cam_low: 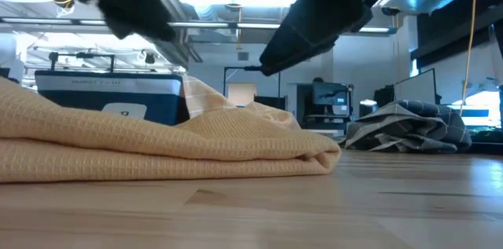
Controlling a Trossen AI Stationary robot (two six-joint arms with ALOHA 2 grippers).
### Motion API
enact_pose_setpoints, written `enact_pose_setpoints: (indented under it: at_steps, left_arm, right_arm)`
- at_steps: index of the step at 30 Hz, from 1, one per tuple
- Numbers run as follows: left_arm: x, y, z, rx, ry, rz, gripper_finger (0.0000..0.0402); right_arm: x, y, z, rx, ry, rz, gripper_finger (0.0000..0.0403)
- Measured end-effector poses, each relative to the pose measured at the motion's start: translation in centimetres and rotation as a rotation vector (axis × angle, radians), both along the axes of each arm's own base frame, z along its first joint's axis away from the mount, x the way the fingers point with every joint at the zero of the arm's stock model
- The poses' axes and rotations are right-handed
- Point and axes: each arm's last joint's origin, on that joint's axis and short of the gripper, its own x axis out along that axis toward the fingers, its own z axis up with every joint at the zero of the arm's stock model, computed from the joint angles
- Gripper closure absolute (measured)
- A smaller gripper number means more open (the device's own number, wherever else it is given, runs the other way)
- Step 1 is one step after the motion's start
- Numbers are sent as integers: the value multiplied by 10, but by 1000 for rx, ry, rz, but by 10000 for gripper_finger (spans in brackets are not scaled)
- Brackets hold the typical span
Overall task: Fold towel
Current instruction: Fold the orange towel
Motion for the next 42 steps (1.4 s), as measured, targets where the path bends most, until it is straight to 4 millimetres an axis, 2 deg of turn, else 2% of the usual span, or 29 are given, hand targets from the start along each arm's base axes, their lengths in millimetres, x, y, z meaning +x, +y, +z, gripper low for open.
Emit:
enact_pose_setpoints:
  at_steps: [3,6,10,16,21,24,27,31,33,36,39,42]
  left_arm:
    - [14,12,-16,66,18,33,269]
    - [36,24,-27,67,-28,59,269]
    - [56,43,-55,78,16,68,269]
    - [60,74,-87,74,176,209,269]
    - [64,90,-97,10,188,325,269]
    - [65,91,-97,14,184,324,269]
    - [64,88,-84,32,165,284,269]
    - [63,73,-35,12,31,205,269]
    - [56,60,-13,-27,-19,156,269]
    - [40,33,6,-117,-43,23,269]
    - [26,4,5,-182,1,-46,269]
    - [19,-22,-14,-246,71,-52,269]
  right_arm:
    - [0,9,-7,-23,-31,-40,210]
    - [4,18,-26,-20,-24,-28,210]
    - [16,31,-37,50,-135,-1,210]
    - [20,34,-84,16,-52,34,210]
    - [22,35,-97,17,-6,125,210]
    - [21,35,-95,8,4,140,210]
    - [20,34,-83,14,22,165,210]
    - [15,37,-51,35,20,207,210]
    - [13,37,-27,43,-42,219,210]
    - [9,37,-8,19,-89,201,210]
    - [5,33,-7,-55,-75,157,210]
    - [5,29,-11,-114,-63,73,210]
